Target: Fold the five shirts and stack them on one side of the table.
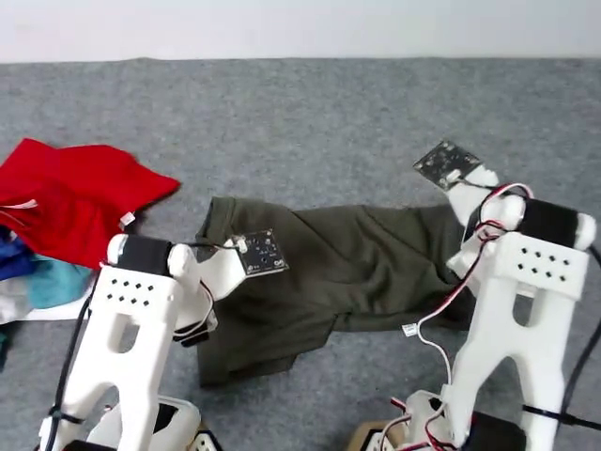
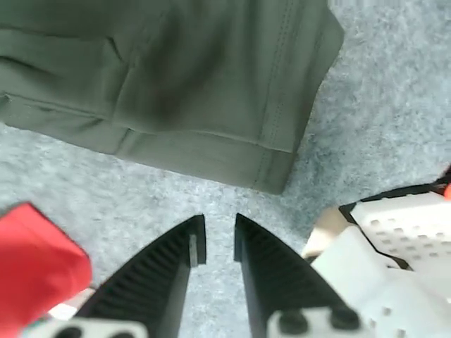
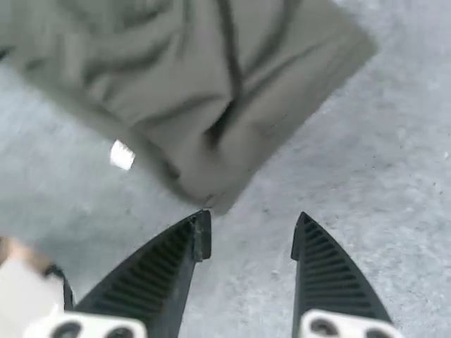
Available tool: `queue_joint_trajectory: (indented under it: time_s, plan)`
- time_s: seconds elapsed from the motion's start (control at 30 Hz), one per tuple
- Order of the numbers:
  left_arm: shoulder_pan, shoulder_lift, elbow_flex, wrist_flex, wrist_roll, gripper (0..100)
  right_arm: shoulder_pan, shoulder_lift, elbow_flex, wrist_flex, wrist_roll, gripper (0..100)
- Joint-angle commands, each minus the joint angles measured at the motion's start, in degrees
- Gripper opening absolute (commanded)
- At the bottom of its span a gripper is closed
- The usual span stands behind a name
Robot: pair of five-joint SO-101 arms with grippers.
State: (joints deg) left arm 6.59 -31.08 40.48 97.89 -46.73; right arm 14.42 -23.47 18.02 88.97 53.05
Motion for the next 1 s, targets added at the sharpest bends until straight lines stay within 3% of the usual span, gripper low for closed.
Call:
queue_joint_trajectory:
  time_s: [0.0,0.13,0.37,0.63,0.97]
  plan:
    - [0.4,-0.9,2.3,-3.2,0.4,8,-2.2,-1.5,2.4,-2.3,-2.9,19.9]
    - [0.4,-0.9,6.6,-4.4,0.4,9,-5.1,-1.5,5.6,1.3,-3.0,19.9]
    - [0.4,-0.8,12.3,-10.6,0.4,9,-5.4,-1.5,13.4,-4.7,-3.0,20.0]
    - [0.6,2.3,13.0,-12.3,0.5,9,-3.1,-2.0,14.9,-5.8,-3.0,19.9]
    - [14.1,14.1,2.5,-8.4,6.2,9,2.4,-2.2,14.4,-5.0,-2.9,19.9]
